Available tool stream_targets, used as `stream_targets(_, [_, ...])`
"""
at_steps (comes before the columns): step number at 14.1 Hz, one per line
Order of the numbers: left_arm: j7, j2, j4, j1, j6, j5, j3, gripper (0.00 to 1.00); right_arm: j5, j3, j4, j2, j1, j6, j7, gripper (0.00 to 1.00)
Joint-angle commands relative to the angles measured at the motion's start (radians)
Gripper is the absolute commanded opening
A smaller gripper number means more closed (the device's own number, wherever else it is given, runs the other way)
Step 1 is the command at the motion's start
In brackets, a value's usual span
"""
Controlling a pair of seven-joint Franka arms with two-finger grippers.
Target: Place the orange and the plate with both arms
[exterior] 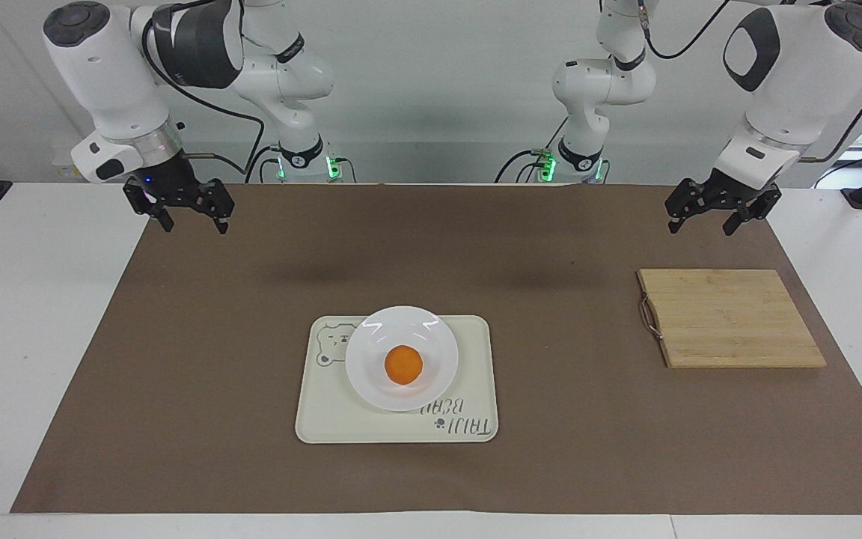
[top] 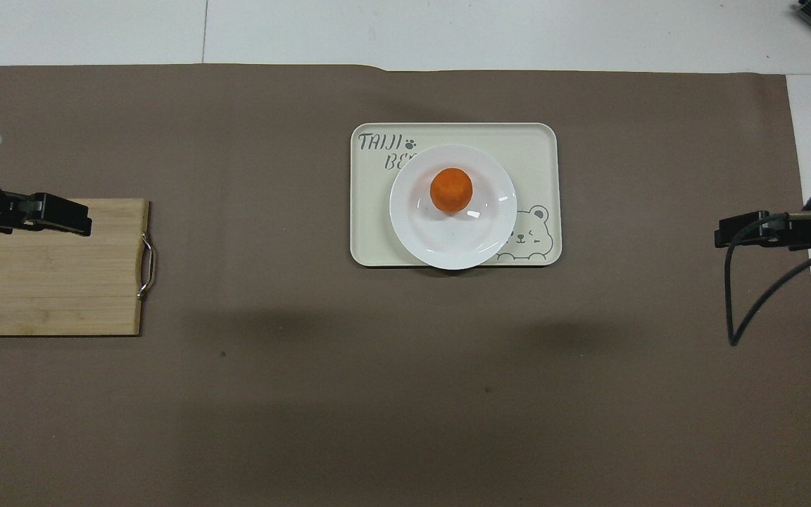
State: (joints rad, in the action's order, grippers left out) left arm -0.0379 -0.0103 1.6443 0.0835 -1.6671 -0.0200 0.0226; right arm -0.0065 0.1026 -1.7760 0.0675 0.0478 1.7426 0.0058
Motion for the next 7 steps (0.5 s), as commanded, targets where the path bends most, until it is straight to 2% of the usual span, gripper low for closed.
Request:
stream_targets(1, [0.009,0.026,0.032,-0.007,-0.019,-0.005,-0.003,1.0,-0.026,-0.015,-0.01,0.049,-0.009,-0.041,-0.02,1.0])
stream_targets(3, [0.009,0.026,0.032,-0.007,-0.017,-0.005,-0.003,1.0,-0.026,-0.02,0.065,0.058,-0.009,-0.107,-0.02,1.0])
stream_targets(5, [0.009,0.026,0.032,-0.007,-0.017,-0.005,-0.003,1.0,-0.027,-0.021,0.186,0.034,-0.014,-0.204,-0.024,1.0])
stream_targets(7, [0.009,0.026,0.032,-0.005,-0.019,-0.005,-0.003,1.0,-0.029,-0.023,0.253,0.011,-0.017,-0.267,-0.024,1.0])
